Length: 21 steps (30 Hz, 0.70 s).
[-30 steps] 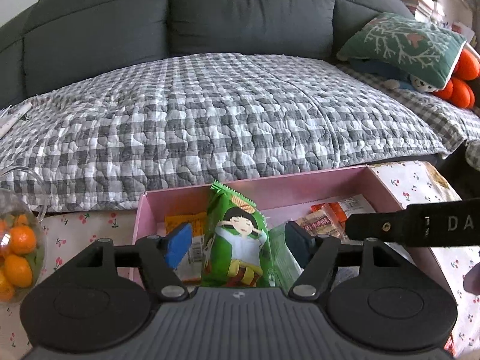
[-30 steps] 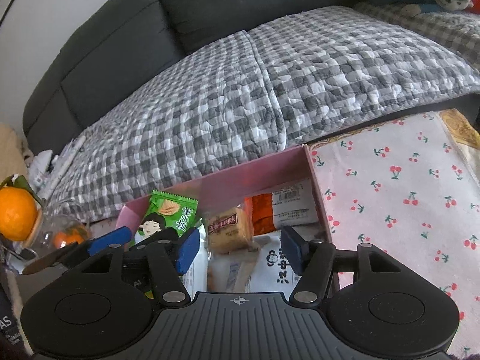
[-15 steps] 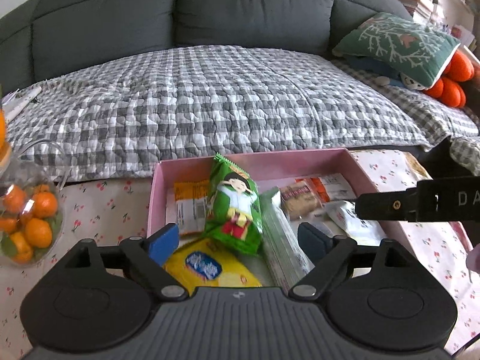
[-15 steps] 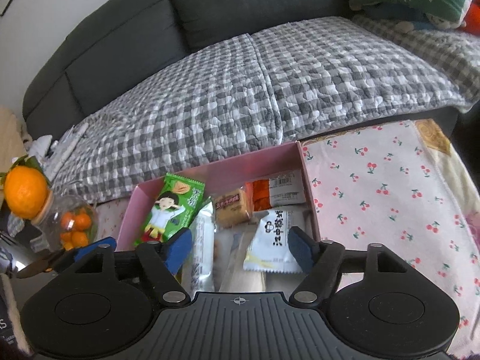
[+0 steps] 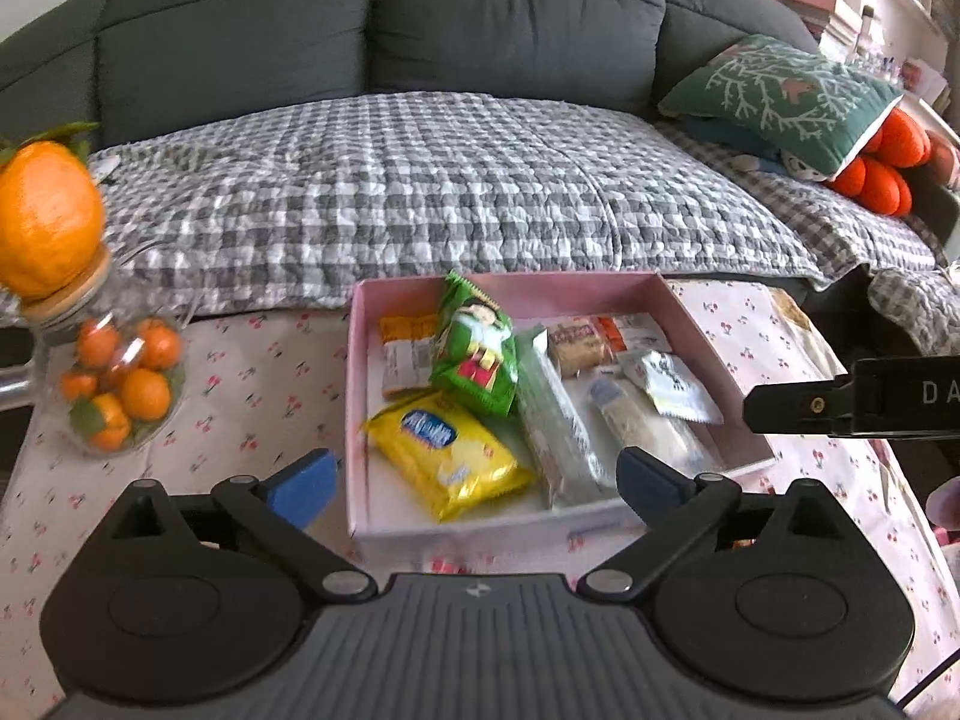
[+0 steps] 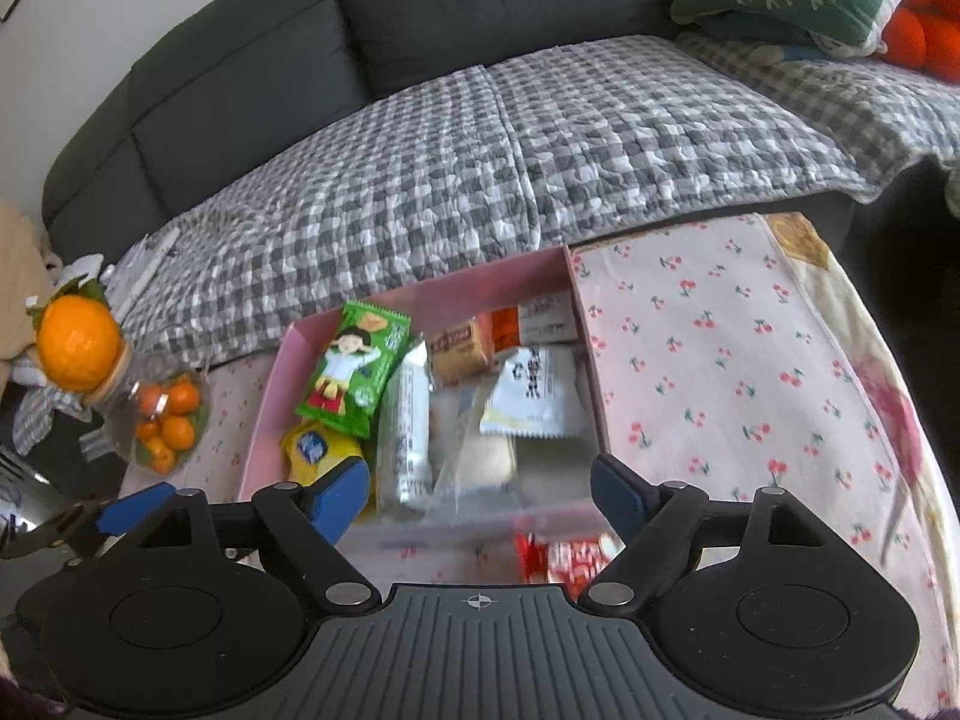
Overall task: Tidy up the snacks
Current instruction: 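Withdraw both open grippers from the box toward the loose snacks, then grasp the clear rice-cake bar with the left gripper while the right grasps the red-white candy pack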
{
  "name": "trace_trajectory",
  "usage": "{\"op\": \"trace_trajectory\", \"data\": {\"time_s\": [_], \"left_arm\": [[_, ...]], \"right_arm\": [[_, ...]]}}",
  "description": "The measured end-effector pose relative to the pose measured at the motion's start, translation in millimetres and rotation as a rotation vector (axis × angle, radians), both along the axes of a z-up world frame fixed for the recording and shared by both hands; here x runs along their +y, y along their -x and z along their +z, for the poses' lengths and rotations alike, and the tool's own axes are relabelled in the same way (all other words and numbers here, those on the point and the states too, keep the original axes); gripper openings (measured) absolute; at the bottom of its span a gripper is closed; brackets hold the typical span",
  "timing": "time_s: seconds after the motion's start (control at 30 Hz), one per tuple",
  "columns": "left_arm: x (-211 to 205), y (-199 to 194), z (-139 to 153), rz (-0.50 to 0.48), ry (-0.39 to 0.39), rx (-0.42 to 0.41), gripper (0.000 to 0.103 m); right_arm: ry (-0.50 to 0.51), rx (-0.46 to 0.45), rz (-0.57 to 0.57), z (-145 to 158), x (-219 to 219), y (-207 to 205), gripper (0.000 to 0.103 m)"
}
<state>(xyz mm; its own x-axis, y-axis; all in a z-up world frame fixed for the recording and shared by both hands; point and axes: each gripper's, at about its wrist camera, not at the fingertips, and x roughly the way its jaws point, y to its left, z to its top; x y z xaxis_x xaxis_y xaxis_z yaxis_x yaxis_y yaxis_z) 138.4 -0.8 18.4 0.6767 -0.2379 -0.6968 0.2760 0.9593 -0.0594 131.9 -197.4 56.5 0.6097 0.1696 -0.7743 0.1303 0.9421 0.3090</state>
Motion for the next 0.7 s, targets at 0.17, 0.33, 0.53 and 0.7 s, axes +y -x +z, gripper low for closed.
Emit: {"op": "trace_trajectory", "data": {"time_s": [0.17,0.33,0.53,0.7], "left_arm": [[12.2,17.4,2.7,0.028,-0.010,0.011,0.102],[23.4,29.6,1.3,0.058,-0.029,0.028,0.102],[38.1,39.6,-7.7,0.088,-0.012,0.058,0.102],[51.6,38.5,-23.7,0.126,-0.014,0.105,0.102]], "right_arm": [[0.031,0.019,0.020,6.2,7.7,18.5,0.083],[0.054,0.033,0.064,10.1,18.2,33.6,0.083],[0.025,0.043,0.084,2.6,28.5,46.0,0.083],[-0.005,0.067,0.095,-17.3,38.4,51.1,0.083]]}}
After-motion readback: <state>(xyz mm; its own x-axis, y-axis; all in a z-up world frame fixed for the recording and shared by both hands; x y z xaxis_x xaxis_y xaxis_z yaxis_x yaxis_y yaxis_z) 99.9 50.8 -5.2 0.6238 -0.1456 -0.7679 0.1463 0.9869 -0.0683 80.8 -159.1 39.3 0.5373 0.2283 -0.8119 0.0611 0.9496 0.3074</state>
